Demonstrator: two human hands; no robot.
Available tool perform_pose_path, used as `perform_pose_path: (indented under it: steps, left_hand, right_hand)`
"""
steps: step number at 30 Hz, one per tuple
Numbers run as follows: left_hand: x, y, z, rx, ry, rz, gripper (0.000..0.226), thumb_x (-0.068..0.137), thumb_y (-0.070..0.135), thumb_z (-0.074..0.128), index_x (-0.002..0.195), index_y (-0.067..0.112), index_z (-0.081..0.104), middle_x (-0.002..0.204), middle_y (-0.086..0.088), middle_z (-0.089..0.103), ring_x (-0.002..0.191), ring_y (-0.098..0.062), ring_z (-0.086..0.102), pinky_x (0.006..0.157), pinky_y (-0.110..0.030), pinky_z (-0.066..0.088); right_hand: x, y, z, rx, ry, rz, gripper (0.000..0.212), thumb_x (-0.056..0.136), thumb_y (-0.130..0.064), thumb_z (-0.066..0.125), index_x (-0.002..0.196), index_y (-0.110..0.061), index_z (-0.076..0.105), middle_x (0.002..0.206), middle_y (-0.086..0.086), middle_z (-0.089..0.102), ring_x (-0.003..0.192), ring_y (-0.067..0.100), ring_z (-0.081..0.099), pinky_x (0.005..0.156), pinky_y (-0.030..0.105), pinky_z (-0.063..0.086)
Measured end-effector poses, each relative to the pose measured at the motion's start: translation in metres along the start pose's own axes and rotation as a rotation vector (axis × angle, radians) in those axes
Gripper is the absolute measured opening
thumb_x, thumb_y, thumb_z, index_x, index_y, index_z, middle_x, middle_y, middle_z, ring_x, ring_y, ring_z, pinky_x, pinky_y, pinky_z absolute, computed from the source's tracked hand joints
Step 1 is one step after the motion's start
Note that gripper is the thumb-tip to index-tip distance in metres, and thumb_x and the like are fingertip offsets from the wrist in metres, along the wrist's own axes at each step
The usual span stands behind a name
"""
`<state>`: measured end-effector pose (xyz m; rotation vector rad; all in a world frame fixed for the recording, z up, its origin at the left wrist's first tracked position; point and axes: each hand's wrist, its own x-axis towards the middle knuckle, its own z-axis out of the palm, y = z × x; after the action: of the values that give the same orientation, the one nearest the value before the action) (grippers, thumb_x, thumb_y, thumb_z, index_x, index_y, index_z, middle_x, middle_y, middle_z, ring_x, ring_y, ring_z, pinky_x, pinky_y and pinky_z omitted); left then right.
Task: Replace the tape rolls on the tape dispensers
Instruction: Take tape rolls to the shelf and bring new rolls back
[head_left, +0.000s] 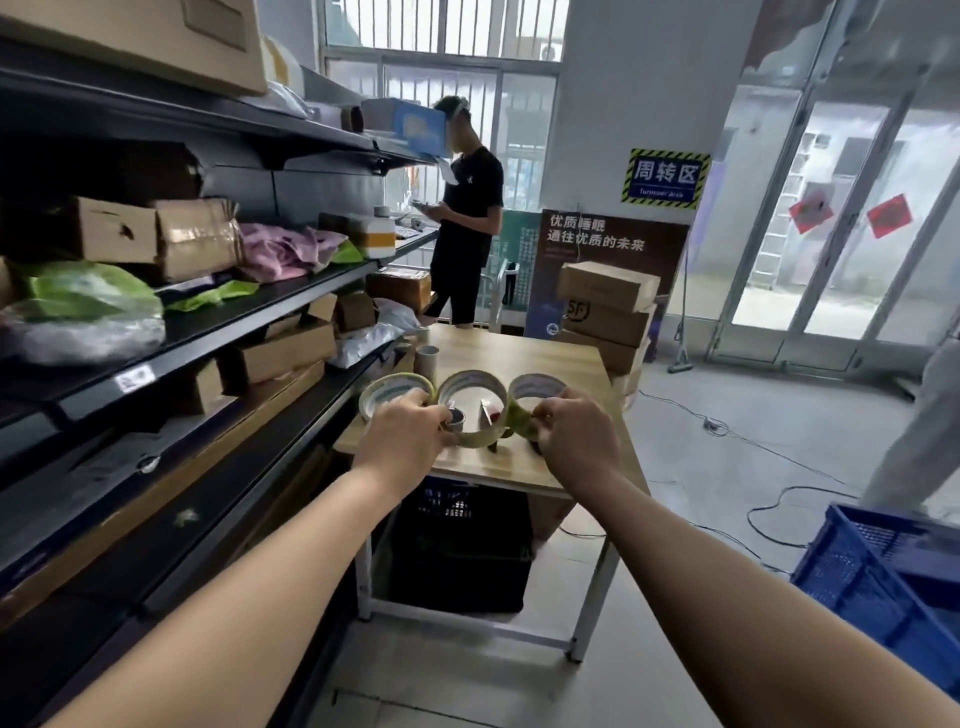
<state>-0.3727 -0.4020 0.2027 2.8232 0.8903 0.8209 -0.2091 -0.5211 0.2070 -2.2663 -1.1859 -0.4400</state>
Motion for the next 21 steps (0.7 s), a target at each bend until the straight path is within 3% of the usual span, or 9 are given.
perform_pose_path:
  steps: [9,21]
  left_hand:
    - [0.097,-0.002,0.066,-0.045,-0.080,0.002,0.031,0.090,0.033,0.059,0.116,0.018,0.067,0.112,-0.006,0.060,0.103,-0.026,0.057,0.087,-0.034,0.044]
    - [0.267,-0.062,0.159,-0.053,-0.140,0.040,0.033,0.088,0.036,0.062,0.114,0.018,0.067,0.110,-0.006,0.061,0.101,-0.028,0.058,0.088,-0.038,0.048]
  right_hand:
    - [0.084,0.058,0.048,-0.024,-0.028,0.020,0.021,0.092,-0.019,0.058,0.104,-0.015,0.075,0.108,0.005,0.065,0.102,0.023,0.057,0.080,0.029,0.044]
    - [0.232,0.095,0.136,-0.072,-0.109,0.054,0.022,0.093,-0.019,0.057,0.108,-0.013,0.073,0.111,0.005,0.062,0.101,0.021,0.057,0.087,0.033,0.049]
